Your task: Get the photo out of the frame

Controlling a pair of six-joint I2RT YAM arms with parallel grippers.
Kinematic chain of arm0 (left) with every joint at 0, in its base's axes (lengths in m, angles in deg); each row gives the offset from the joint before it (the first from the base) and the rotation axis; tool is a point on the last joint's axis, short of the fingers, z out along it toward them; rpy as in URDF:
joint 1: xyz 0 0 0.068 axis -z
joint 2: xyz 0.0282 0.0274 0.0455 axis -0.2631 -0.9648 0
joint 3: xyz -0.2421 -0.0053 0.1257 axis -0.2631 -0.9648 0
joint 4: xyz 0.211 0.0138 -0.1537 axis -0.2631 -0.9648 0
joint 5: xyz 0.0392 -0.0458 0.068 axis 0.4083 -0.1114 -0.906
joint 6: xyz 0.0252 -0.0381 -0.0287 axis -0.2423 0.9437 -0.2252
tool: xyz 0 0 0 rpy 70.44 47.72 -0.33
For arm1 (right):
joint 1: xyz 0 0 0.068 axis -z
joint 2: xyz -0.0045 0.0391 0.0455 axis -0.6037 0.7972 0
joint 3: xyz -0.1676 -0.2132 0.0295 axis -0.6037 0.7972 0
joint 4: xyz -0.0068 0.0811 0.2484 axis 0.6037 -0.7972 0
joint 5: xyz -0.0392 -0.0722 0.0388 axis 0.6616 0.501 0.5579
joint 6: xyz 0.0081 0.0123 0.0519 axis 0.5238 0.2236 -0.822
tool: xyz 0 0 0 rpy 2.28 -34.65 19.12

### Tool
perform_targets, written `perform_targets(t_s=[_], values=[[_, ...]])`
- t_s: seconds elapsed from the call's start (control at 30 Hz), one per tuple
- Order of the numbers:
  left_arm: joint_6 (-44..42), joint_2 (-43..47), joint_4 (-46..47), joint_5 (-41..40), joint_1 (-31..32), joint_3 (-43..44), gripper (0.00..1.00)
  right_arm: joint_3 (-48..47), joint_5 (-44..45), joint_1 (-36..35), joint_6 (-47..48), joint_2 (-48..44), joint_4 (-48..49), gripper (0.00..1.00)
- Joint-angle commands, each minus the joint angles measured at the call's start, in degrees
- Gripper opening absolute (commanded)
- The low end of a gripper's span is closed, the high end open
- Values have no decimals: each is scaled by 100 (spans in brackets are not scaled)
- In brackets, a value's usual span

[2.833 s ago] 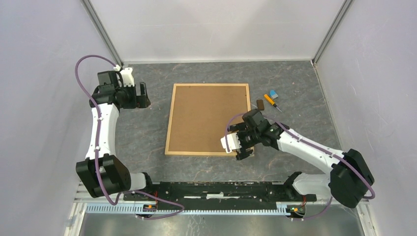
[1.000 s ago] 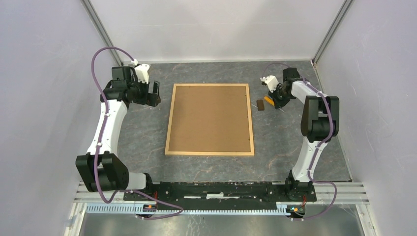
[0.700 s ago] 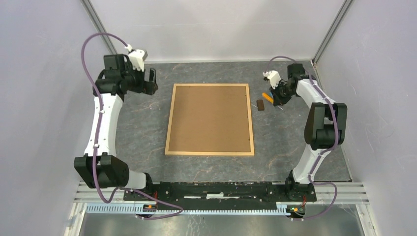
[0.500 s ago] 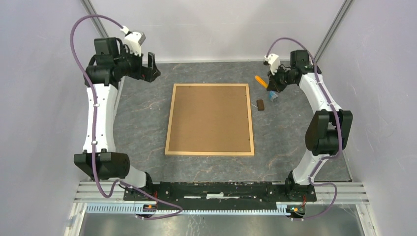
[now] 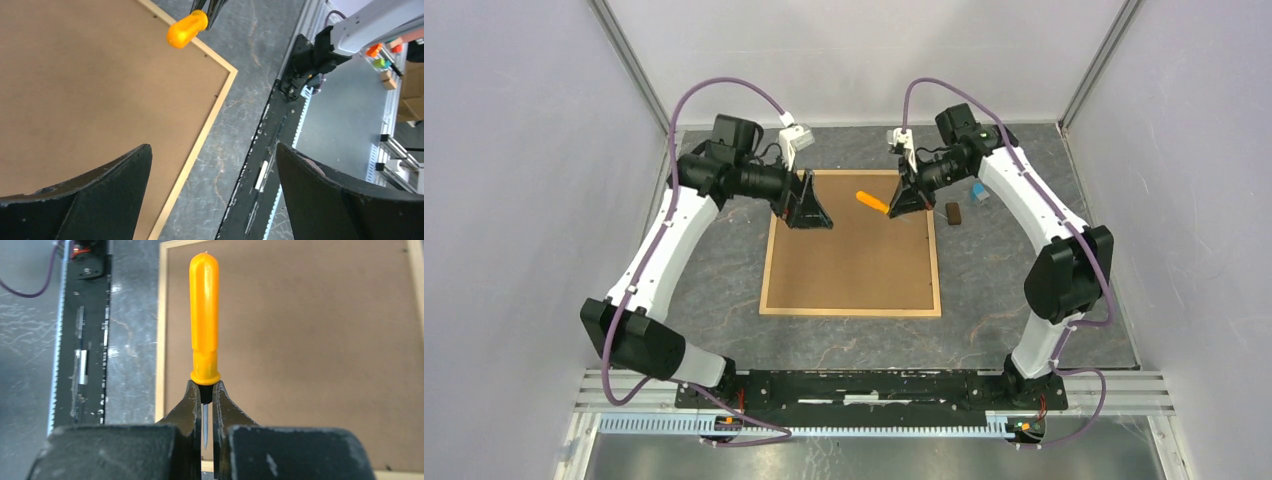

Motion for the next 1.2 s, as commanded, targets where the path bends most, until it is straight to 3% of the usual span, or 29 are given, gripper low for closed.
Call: perform_targets(t_s=[0.0,0.3,0.67,1.17], values=[[1015,402,1608,523,306,-661,98,62,-666,-215,305,-45,-457,0],[2621,330,3186,570,681,-1458,86,475,-984,-674,85,-291,-239,0],[2388,238,3077,521,1000,-1718,70,629,-1228,-909,-79,-353,-158,0],[1330,97,2069,657,1209,-1747,54,945,-1742,-923,-714,-361,268,0]])
